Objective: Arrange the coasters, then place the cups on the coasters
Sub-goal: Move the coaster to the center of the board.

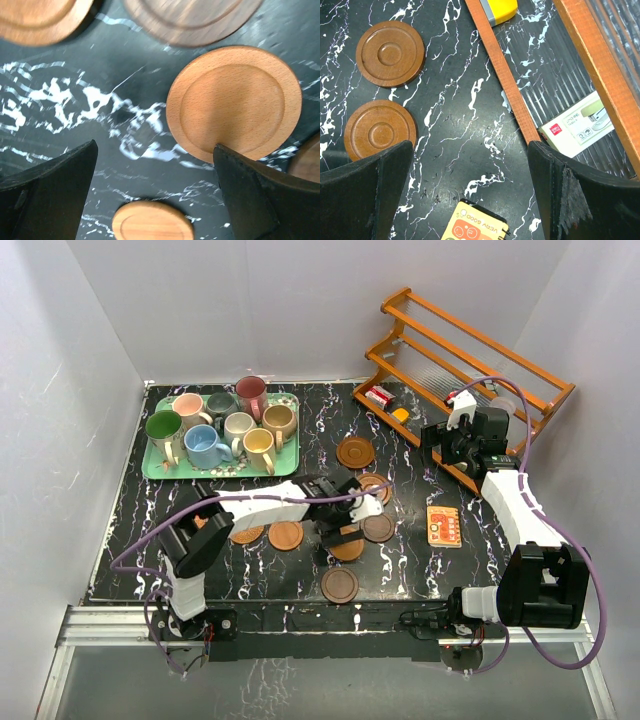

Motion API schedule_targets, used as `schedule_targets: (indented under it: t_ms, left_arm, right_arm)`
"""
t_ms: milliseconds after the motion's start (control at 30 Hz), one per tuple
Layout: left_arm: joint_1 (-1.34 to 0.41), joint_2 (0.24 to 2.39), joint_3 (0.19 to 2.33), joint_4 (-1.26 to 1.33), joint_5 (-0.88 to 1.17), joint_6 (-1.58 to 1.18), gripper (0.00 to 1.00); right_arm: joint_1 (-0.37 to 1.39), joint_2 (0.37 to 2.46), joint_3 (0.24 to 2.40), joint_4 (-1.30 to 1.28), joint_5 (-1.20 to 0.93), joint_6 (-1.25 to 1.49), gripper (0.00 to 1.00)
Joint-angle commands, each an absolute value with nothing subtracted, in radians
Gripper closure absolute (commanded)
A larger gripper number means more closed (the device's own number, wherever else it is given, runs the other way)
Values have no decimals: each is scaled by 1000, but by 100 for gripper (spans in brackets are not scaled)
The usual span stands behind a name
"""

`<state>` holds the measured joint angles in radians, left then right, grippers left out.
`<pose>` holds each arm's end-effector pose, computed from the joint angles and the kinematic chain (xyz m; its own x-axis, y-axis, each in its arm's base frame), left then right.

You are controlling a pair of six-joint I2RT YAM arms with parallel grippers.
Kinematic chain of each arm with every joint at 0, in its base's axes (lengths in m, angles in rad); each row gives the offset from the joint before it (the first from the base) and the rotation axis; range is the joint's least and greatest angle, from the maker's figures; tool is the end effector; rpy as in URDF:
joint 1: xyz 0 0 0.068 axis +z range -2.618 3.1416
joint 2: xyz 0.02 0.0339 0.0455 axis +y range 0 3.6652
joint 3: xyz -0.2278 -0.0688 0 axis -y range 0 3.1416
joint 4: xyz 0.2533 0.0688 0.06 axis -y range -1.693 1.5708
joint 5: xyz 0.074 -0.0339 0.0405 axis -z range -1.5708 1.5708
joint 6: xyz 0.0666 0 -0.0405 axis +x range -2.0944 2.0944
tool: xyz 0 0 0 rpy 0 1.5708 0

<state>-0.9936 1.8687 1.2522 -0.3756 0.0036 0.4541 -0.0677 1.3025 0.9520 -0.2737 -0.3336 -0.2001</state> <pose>0.2209 -0.3396 0.1161 -0.0425 0.8691 -0.4928 0.9544 0.1812 0.2372 0.3299 -0.0005 0.2225 -0.5315 -0.1522 -0.8333 -0.3131 0.9494 0.0263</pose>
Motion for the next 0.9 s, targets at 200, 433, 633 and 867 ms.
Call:
schedule_targets:
  t_ms: [200,433,633,867]
  left_arm:
    - [-866,1797,1122,-460,-60,534,1]
    - [-831,1798,1132,-452,-69,528,1]
    - [-820,1812,1149,-458,-80,527,1]
    - [-795,1806,1154,-452,-96,526,1]
  right_arm:
    - [-73,1310,995,-249,-347,-204,2]
    - [-73,1312,997,-256,-357,-204,2]
    - [-73,1307,998,-257,-356,-203,2]
    - [-73,1312,999,-259,-360,-203,2]
